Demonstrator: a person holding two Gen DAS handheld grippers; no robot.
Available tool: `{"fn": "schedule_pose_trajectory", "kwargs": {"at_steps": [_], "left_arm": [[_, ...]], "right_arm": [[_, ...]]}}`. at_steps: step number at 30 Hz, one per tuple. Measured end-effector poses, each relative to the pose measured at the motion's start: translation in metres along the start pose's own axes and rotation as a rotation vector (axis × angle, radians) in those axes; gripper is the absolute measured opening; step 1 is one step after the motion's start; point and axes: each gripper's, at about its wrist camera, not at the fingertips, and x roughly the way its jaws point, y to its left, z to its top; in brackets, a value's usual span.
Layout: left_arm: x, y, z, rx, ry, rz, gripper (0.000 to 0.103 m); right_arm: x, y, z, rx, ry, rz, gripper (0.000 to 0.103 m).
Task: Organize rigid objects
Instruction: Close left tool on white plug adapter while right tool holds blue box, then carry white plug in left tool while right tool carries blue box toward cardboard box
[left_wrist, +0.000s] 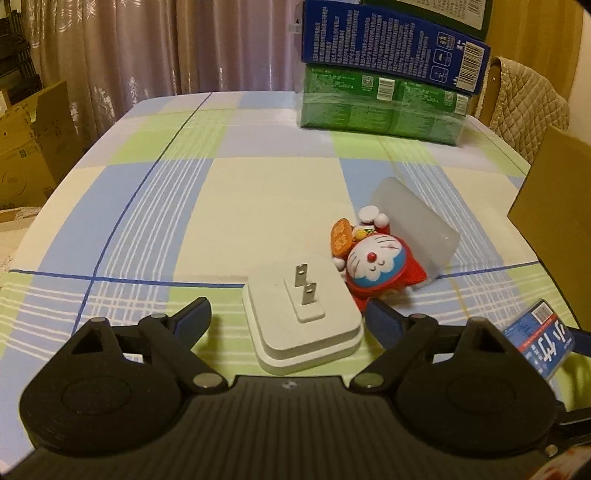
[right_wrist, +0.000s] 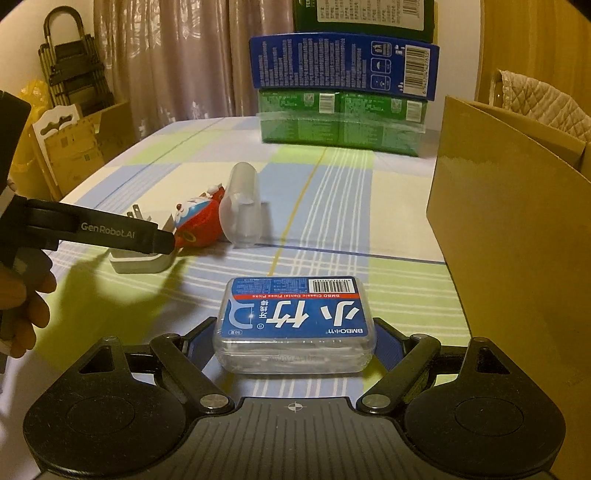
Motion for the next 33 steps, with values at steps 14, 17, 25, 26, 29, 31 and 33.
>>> {"fn": "schedule_pose_trajectory", "kwargs": {"at_steps": [14, 17, 25, 26, 29, 31, 33], "left_arm": [[-0.031, -0.009, -0.026, 0.019, 0.053, -0.045, 0.061], [-0.053, -0.022, -0.039, 0.071, 0.043, -0.056, 0.06], [-0.105, -0.046, -0.097, 0.095, 0.039, -0.089, 0.061], [-0.107, -0.048, -0.102, 0.099, 0.043, -0.09, 0.061], [-0.111, -0.053, -0.114, 0.142, 0.031, -0.082, 0.062], [-0.111, -0.055, -0.115, 0.166, 0.02, -0.086, 0.064], [-0.109, -0.052, -0.114, 0.147, 0.008, -0.085, 0.064]], "right_arm": [[-0.026, 0.003, -0.013, -0.019, 0.014, 0.0, 0.083], [-0.045, 0.001, -0.026, -0.026, 0.021, -0.017, 0.083], [-0.087, -0.001, -0.062, -0.003, 0.062, -0.039, 0.083], [-0.09, 0.0, -0.064, 0.001, 0.064, -0.041, 0.083], [-0.095, 0.002, -0.069, 0.016, 0.071, -0.046, 0.083], [-0.095, 0.004, -0.069, 0.016, 0.069, -0.05, 0.083], [-0.094, 0.004, -0.067, 0.018, 0.068, -0.05, 0.083]]}}
